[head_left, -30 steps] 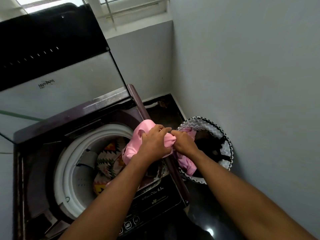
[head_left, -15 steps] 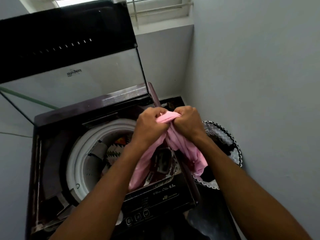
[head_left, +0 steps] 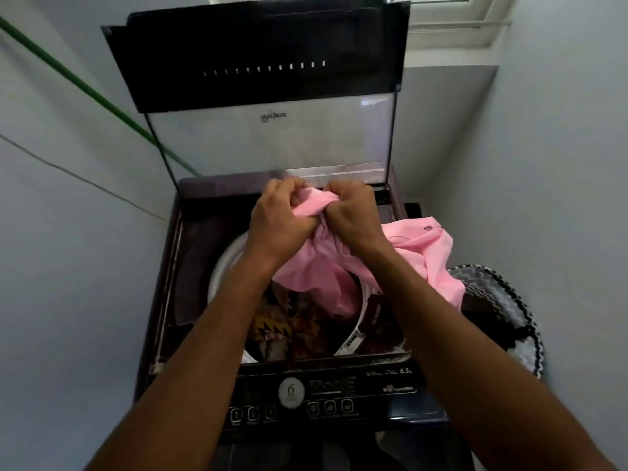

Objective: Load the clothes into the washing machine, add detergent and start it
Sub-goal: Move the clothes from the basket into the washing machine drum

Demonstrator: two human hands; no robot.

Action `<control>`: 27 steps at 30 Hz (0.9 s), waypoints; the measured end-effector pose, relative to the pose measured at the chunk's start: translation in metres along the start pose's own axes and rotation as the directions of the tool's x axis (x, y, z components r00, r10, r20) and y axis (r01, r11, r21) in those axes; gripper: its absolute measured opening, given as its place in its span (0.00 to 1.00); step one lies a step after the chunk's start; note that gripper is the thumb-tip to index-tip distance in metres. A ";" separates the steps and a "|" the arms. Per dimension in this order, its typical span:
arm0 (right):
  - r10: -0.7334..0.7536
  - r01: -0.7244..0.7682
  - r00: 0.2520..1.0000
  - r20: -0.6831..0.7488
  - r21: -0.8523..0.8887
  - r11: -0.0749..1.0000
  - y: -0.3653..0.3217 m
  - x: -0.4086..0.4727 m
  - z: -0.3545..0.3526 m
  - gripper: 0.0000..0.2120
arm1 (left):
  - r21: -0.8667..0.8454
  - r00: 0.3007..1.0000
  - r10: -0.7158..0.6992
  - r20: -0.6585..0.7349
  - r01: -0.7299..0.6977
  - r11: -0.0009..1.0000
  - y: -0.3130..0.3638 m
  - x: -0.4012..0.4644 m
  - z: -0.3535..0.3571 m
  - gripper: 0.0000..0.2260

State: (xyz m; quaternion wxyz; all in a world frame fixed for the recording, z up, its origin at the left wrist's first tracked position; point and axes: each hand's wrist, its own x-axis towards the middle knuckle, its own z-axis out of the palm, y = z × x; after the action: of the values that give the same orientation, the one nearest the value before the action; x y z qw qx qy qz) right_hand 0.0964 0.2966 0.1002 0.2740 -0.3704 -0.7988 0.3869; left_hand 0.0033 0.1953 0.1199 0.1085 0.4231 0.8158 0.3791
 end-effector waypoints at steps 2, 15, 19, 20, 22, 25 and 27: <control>0.083 -0.081 0.993 0.086 -0.025 0.996 0.012 -0.005 0.021 0.07 | 0.041 0.995 -0.078 0.069 0.075 0.996 -0.024 -0.007 0.004 0.17; 0.257 -0.199 0.864 0.434 -0.175 0.964 0.072 -0.029 0.045 0.19 | 0.454 0.716 -0.282 0.638 -0.055 0.889 -0.068 -0.040 0.058 0.26; 0.147 -0.106 0.972 0.184 -0.214 0.971 0.089 -0.023 0.006 0.17 | 0.356 0.772 -0.127 0.623 -0.136 0.924 -0.041 -0.031 0.081 0.27; 0.095 -0.059 0.988 0.125 -0.268 0.962 0.097 -0.024 -0.005 0.17 | 0.328 0.777 -0.088 0.624 -0.158 0.931 -0.033 -0.029 0.090 0.28; 0.074 -0.061 0.997 0.021 -0.378 0.924 0.108 -0.028 -0.025 0.20 | 0.271 0.781 -0.011 0.624 -0.204 0.941 -0.018 -0.029 0.105 0.34; 0.237 -0.229 0.970 -0.046 -0.492 0.840 0.132 -0.041 -0.051 0.33 | 0.170 0.776 0.098 0.623 -0.256 0.952 0.004 -0.033 0.128 0.43; 0.402 -0.368 0.916 -0.017 -0.440 0.819 0.152 -0.050 -0.064 0.45 | 0.139 0.763 0.137 0.631 -0.285 0.948 0.014 -0.036 0.142 0.47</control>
State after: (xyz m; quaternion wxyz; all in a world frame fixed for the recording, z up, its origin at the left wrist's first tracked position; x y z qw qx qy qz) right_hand 0.2298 0.3477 0.0031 0.0699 -0.5606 -0.7831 0.2600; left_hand 0.1050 0.2471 0.0269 0.2749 0.6222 0.7204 0.1351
